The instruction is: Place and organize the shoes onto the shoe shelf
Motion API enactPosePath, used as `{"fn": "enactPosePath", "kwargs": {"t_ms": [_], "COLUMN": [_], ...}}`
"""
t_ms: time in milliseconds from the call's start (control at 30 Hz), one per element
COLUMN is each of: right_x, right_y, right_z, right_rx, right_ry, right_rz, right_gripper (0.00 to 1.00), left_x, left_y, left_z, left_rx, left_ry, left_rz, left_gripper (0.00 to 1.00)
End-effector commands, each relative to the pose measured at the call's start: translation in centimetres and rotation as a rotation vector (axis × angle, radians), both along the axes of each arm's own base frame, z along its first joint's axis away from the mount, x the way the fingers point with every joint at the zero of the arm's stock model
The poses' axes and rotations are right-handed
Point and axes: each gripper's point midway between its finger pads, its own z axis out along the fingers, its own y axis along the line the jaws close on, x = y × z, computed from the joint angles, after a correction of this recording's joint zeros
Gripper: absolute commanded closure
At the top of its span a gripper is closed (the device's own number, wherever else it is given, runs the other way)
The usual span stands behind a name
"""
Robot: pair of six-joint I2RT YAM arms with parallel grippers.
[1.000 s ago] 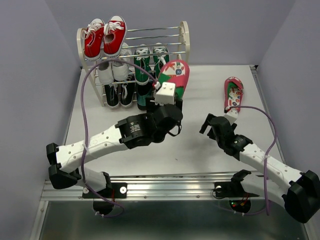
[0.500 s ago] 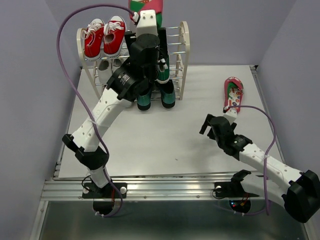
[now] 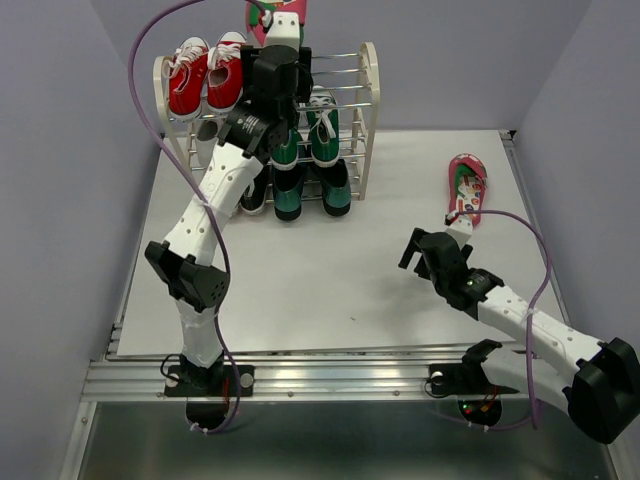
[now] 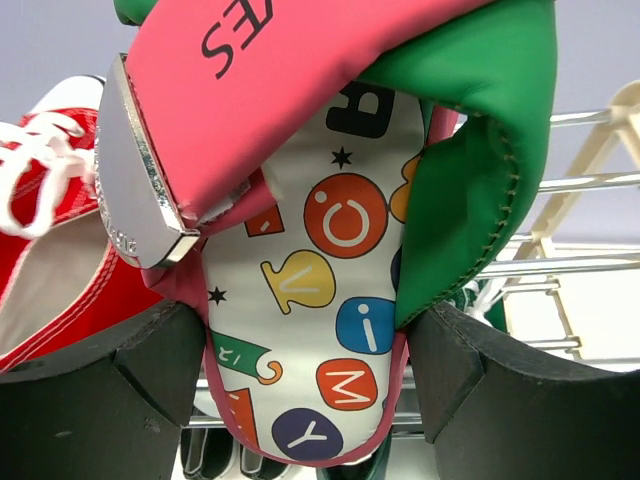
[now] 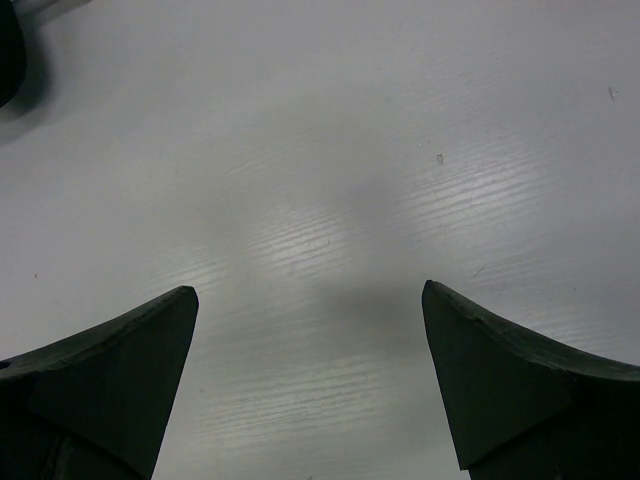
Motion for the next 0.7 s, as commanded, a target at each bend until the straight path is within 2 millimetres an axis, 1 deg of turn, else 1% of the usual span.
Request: {"fn": "enactPosePath", "kwargs": {"t_ms": [0,167,233,333,400,533,600,667], "right_x": [1.0,0.9,0.9,0.9,1.0,0.9,0.9,0.8], "right_y": [0.3,0.4,0.4,0.4,0.4,0.4,0.3,0.2], "right_z": [2.1,2.1,2.0,1.9,1.9,2.0,2.1,2.1], "right_rx": [0.036,0.041,0.042,0.040,0.042,0.043,0.047,0.049], "right_ry": [-0.064,-0.062,-0.061,-0.059,-0.060,-0.060,-0.065,-0.068], "right_rz": [-0.013,-0.009,-0.010,-0.012,-0.012,-0.013,-0.017,-0.021], "right_gripper": [0.00,0.00,0.00,0.00,0.00,0.00,0.00,0.00], "left_x": [0.0,1.5,2.0,2.3,2.6,2.8,2.8,2.9], "left_y": [0.8,1.4,1.4,1.2,1.0,1.0,0.9,1.1], "left_z": [6.0,4.5,3.7,2.9,2.5,2.1,1.9,1.8], "left_rx": [-0.136,-0.185,-0.190,-0.181,-0.179,-0.192,-0.198,-0.203], "left_ry": [-0.162,-0.126,-0.106,-0.090,-0.080,-0.070,-0.066,-0.064], "left_rz": [-0.046,-0.060,-0.062,-0.064,-0.070,-0.063,-0.064,-0.054], "left_gripper": [1.00,1.00,1.00,1.00,0.96,0.86,0.84,0.77]}}
